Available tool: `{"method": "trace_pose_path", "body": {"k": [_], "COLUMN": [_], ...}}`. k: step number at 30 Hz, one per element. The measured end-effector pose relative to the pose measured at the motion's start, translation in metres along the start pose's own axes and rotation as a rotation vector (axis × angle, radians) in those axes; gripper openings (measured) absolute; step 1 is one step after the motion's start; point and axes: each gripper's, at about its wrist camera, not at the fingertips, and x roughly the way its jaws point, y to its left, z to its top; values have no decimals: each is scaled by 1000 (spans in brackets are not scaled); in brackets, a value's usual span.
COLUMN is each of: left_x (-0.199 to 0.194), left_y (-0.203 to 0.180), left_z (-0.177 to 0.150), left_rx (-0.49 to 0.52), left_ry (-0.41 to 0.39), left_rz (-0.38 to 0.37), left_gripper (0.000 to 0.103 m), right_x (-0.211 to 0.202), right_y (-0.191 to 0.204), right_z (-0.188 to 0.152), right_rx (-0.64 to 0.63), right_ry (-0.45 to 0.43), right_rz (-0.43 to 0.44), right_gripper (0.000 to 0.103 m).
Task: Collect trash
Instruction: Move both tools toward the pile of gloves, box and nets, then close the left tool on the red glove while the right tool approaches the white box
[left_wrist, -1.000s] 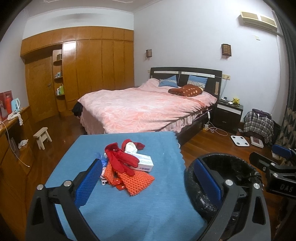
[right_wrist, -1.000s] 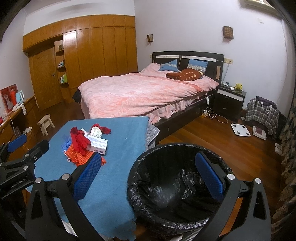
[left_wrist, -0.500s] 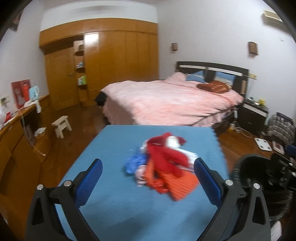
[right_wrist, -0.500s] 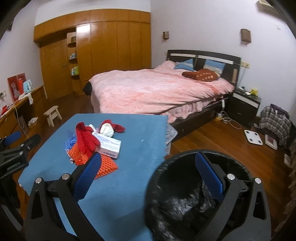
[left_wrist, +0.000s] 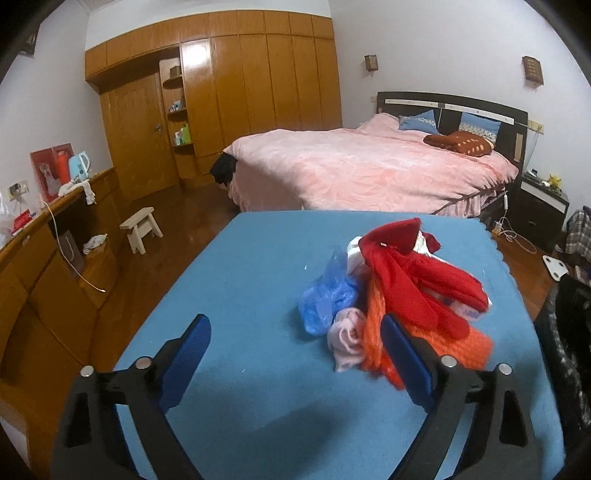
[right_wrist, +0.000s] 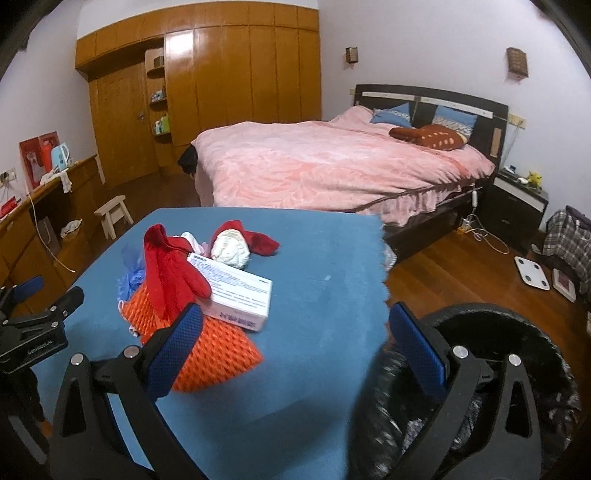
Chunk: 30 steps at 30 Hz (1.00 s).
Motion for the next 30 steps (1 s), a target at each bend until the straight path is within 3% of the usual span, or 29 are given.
{"method": "trace_pose_path", "body": {"k": [2,6,22,24,26,27,29,30], "left_x": [9,28,77,83,87,89,92,93], "left_y": [0,-7,-60,-62,-62,-62,-60,-60], "left_z": [6,16,37,35,33,31,27,25], "left_rx": [-11,-1,22,18,1,-8,-24,-30], "left_ry": [-4,4,73,93,112,120,138,144], "left_rz": [-16,-48,-199,-245,-315,-339,-387,-406], "left_gripper": [88,84,85,77,54,47,18,12], "right_x": [16,45,75,77,78,78,79,79], "right_y": [7,10,-19,-20,-20,-19,-16,-14], "right_z": [4,9,8,7,6,6,5,4], "right_rx": [-15,-30,2,5,8,8,1,-4], "right_ry": [7,49,96,101,106,109,112,113], "right_rz": [7,17,-44,-43,-38,-35,-27,-25], "right_gripper": [95,79,79,79,79,79,79,79]}}
